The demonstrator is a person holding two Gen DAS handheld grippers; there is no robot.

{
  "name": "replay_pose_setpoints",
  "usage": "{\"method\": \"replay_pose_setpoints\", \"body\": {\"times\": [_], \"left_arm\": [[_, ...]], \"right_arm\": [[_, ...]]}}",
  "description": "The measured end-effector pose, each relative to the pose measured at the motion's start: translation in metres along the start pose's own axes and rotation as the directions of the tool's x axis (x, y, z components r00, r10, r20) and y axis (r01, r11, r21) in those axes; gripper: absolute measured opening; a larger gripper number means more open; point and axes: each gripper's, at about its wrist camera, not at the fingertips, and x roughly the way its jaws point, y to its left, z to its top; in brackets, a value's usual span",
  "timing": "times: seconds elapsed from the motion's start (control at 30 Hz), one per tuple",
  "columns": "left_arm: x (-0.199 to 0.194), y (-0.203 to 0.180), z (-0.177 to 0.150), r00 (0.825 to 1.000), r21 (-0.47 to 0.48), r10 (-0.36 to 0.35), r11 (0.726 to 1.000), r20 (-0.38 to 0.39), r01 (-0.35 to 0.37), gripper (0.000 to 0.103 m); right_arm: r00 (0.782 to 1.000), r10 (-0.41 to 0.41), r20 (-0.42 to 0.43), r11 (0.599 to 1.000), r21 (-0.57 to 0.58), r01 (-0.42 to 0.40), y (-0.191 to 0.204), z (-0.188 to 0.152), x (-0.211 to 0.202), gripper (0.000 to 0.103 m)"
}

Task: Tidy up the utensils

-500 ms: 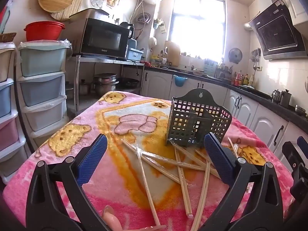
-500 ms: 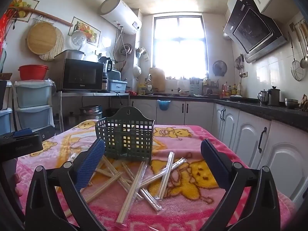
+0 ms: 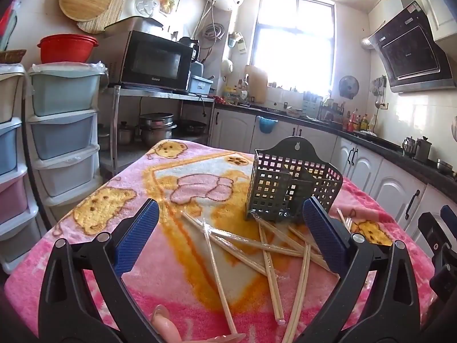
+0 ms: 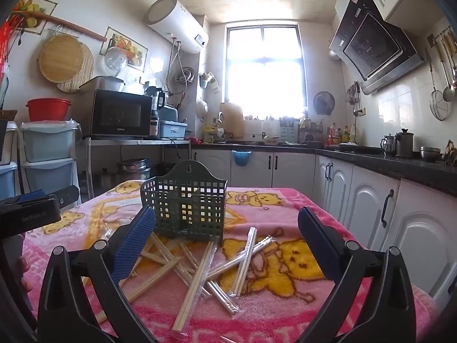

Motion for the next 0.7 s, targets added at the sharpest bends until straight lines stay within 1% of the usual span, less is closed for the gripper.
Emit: {"method": "replay_pose_setpoints", "body": {"times": [0.07, 0.1, 0.17, 0.7], "left_arm": [[0.003, -0.003, 0.001, 1.000, 0.000, 0.001, 1.000, -0.005, -0.001, 0.093], [-0.005, 0.003, -0.001, 1.000, -0.004, -0.003, 1.000, 0.007, 0.003, 0.093], [-0.010, 0.003, 0.001, 1.000, -0.005, -0.002, 1.000, 0.007, 0.002, 0.093], [-0.006, 0.006, -0.002, 1.000, -0.012, -0.008, 1.000, 0.010, 0.009, 0.093]], "right_arm": [[1.000, -0.001, -0.001, 1.000, 0.002, 0.001, -0.001, 0.001, -0.001, 0.097], [1.000, 0.000, -0.001, 1.000, 0.004, 0.000, -0.003, 0.001, -0.002, 0.097], [1.000, -0.001, 0.001, 1.000, 0.003, 0.001, -0.002, 0.001, -0.002, 0.097], [1.000, -0.005, -0.002, 1.000, 0.006, 0.005, -0.003, 0.000, -0.003, 0.097]]}}
